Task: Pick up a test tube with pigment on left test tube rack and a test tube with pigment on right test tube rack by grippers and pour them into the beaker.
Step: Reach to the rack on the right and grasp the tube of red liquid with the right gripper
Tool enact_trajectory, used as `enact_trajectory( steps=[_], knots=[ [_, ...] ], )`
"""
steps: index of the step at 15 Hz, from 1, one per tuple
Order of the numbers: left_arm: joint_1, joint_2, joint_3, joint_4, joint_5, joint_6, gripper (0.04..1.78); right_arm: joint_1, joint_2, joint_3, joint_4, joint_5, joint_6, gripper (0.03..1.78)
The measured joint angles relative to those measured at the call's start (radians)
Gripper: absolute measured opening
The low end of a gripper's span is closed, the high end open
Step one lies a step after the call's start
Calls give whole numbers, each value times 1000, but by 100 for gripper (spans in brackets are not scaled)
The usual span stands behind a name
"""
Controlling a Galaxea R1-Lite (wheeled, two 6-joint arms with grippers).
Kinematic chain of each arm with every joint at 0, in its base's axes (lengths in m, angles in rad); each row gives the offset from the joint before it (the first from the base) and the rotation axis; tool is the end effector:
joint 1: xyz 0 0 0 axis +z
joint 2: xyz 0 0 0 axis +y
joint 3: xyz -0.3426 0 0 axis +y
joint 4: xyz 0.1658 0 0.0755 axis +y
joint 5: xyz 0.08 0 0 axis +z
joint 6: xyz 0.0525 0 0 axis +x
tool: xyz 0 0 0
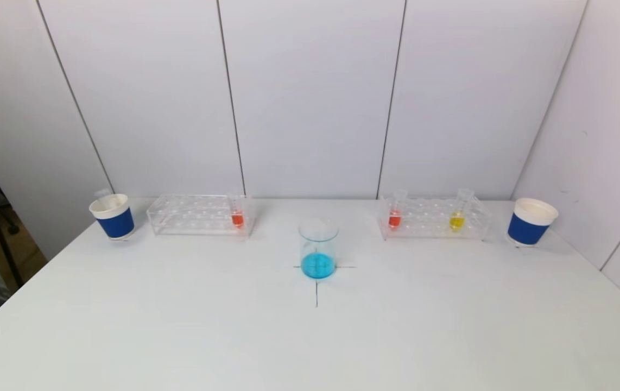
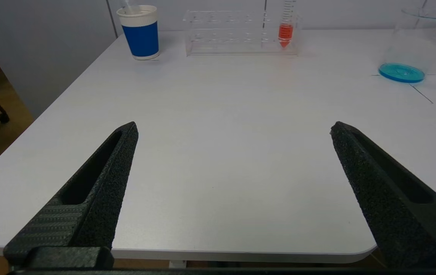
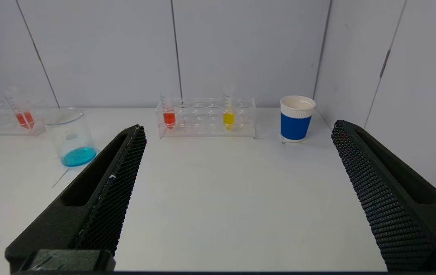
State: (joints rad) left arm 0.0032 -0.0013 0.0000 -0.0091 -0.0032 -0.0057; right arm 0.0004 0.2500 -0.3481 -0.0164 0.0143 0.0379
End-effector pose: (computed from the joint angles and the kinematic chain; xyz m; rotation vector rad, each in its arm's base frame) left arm -0.0444 -0.0003 0.0766 -0.0057 -0.0104 0.0000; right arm -0.0427 0.0007 0.1913 0.0371 -0.1142 0.0169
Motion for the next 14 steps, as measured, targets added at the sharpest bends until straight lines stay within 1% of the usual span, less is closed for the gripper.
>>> enact_trajectory(
  steps=[1,3,8,11,14],
  knots=[
    [0,0,0,0,0,0,176,3,53,-17,-31,6,1,177],
    [0,0,0,0,0,0,176,5,181,-42,-132,18,0,177],
    [0,0,0,0,0,0,176,12,519,-111,-377,24,2,177],
    [0,0,0,0,0,0,176,30,719,-173,-489,24,3,177],
    [0,0,0,0,0,0,176,64,889,-238,-562,16,-1,177]
  ],
)
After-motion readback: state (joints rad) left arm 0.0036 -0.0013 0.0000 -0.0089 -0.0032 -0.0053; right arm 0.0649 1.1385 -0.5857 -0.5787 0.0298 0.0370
